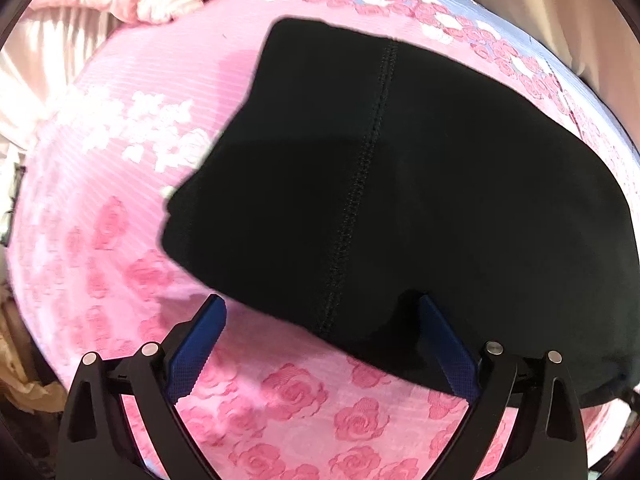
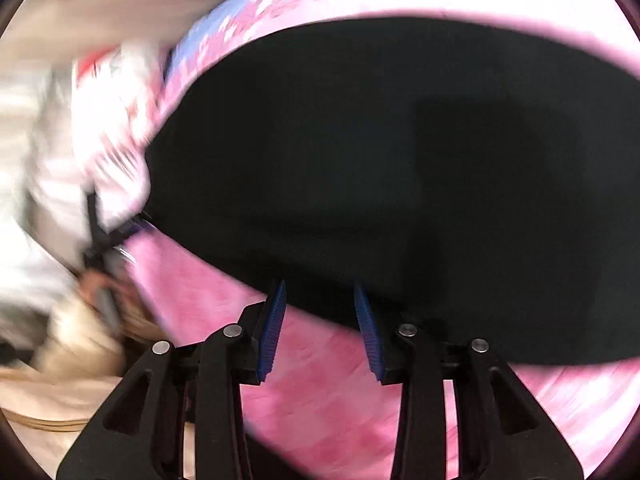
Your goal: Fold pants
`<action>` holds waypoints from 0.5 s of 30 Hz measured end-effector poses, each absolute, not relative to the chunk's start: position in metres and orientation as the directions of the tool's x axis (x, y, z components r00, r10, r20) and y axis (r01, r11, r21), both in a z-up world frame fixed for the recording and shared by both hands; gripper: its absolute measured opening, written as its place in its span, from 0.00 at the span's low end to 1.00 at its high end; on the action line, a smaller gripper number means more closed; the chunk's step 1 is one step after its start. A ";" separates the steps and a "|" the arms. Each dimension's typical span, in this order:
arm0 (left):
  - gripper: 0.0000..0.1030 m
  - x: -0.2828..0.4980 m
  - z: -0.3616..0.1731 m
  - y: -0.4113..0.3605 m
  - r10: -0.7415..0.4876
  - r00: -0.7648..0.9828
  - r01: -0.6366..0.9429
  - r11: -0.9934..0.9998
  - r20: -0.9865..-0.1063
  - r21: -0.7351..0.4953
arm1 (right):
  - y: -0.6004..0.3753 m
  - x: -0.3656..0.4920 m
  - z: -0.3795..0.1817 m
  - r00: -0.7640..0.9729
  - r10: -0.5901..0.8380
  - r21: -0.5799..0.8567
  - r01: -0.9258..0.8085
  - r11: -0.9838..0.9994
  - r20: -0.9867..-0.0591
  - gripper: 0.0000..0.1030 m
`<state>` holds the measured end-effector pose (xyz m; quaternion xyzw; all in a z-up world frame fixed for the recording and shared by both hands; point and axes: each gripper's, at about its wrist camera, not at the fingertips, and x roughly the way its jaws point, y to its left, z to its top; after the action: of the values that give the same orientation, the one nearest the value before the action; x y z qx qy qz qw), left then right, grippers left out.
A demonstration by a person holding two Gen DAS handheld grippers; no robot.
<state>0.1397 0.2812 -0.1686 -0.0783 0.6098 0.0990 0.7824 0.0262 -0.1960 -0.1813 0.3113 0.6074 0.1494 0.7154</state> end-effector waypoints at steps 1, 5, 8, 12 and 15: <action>0.92 0.136 -0.163 0.278 0.061 0.247 -0.240 0.971 -0.967 0.000 | -0.205 0.015 -0.183 0.262 0.616 0.667 0.217 0.712 -0.743 0.35; 0.92 0.126 -0.146 0.268 0.017 0.284 -0.214 0.976 -0.959 -0.046 | -0.238 -0.016 -0.212 0.447 0.632 0.770 0.447 0.455 -0.633 0.44; 0.92 0.121 -0.135 0.249 -0.048 0.309 -0.183 0.977 -0.950 -0.109 | -0.240 -0.010 -0.223 0.518 0.611 0.794 0.486 0.366 -0.599 0.44; 0.92 0.125 -0.126 0.205 -0.119 0.322 -0.082 0.985 -0.939 -0.153 | -0.233 -0.001 -0.221 0.563 0.555 0.784 0.525 0.331 -0.612 0.08; 0.92 0.127 -0.123 0.169 -0.116 0.305 0.014 0.993 -0.945 -0.118 | -0.220 -0.012 -0.177 0.619 0.548 0.827 0.434 0.358 -0.562 0.07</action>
<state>0.1275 0.1693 -0.1228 -0.0435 0.5882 -0.0404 0.8066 -0.0117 -0.2202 -0.1773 0.5650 0.4346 0.0409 0.7002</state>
